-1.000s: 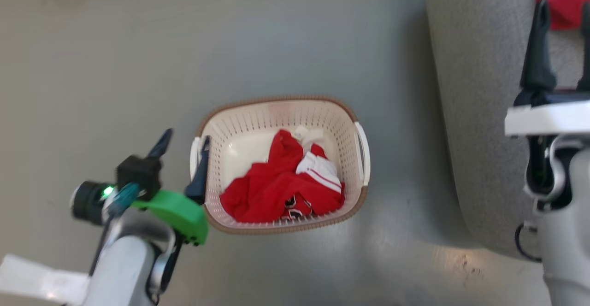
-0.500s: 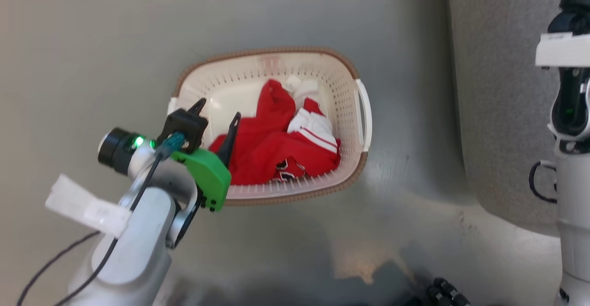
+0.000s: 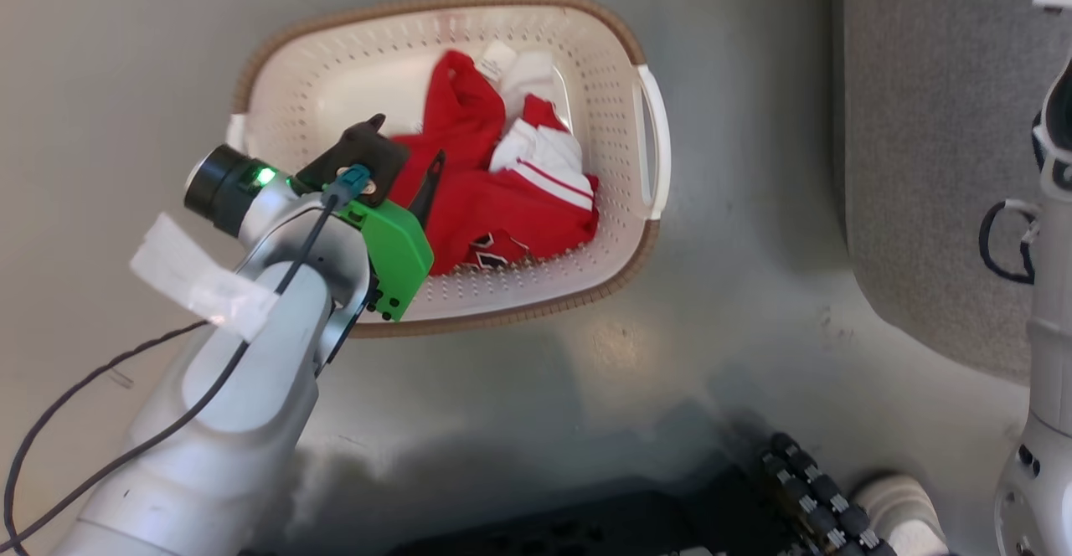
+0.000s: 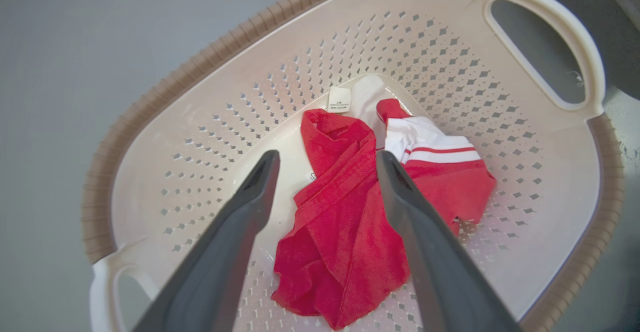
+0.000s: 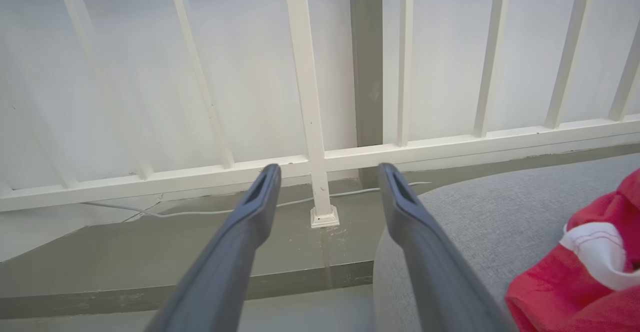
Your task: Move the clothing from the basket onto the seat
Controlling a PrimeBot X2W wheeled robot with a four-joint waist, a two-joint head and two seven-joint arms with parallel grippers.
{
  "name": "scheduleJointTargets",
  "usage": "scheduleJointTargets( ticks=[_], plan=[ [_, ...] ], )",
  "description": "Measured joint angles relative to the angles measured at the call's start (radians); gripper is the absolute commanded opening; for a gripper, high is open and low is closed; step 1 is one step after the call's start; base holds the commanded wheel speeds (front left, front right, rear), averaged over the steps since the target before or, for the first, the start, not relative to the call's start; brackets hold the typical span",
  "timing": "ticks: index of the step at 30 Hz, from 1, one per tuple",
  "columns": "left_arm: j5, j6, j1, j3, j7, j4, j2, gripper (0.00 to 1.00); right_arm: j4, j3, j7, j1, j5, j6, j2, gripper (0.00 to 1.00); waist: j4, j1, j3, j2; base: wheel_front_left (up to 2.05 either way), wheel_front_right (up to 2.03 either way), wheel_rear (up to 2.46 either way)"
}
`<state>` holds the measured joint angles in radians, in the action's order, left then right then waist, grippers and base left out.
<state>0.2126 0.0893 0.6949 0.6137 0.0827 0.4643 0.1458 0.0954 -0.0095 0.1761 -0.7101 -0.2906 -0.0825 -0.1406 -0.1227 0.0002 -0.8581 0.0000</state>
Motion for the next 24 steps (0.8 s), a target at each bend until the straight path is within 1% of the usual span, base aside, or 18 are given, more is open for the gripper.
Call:
scheduleJointTargets(
  ticks=[6,9,14,24],
  plan=[
    [-0.043,0.022,0.039,0.074,-0.004,0.084,-0.009,1.00,-0.028,-0.003,0.026,-0.027,0.000,0.000,0.000,1.00,-0.022,0.0000,-0.068,0.0000,0.00,0.00,0.00],
    [-0.054,0.025,0.045,0.108,-0.004,0.116,-0.020,1.00,-0.045,-0.002,0.030,-0.036,0.000,0.000,0.002,1.00,-0.032,0.0000,-0.089,0.0000,0.00,0.00,0.00],
    [-0.066,0.034,0.056,0.166,-0.004,0.160,-0.031,1.00,-0.067,0.006,0.039,-0.058,0.000,0.001,0.012,1.00,-0.046,0.0000,-0.108,0.0000,0.00,0.00,0.00],
    [-0.065,0.034,0.083,0.229,-0.003,0.238,-0.033,1.00,-0.107,0.012,0.057,-0.069,-0.002,0.003,0.025,1.00,-0.063,-0.0001,-0.120,0.0000,0.00,0.00,0.00]
  ],
)
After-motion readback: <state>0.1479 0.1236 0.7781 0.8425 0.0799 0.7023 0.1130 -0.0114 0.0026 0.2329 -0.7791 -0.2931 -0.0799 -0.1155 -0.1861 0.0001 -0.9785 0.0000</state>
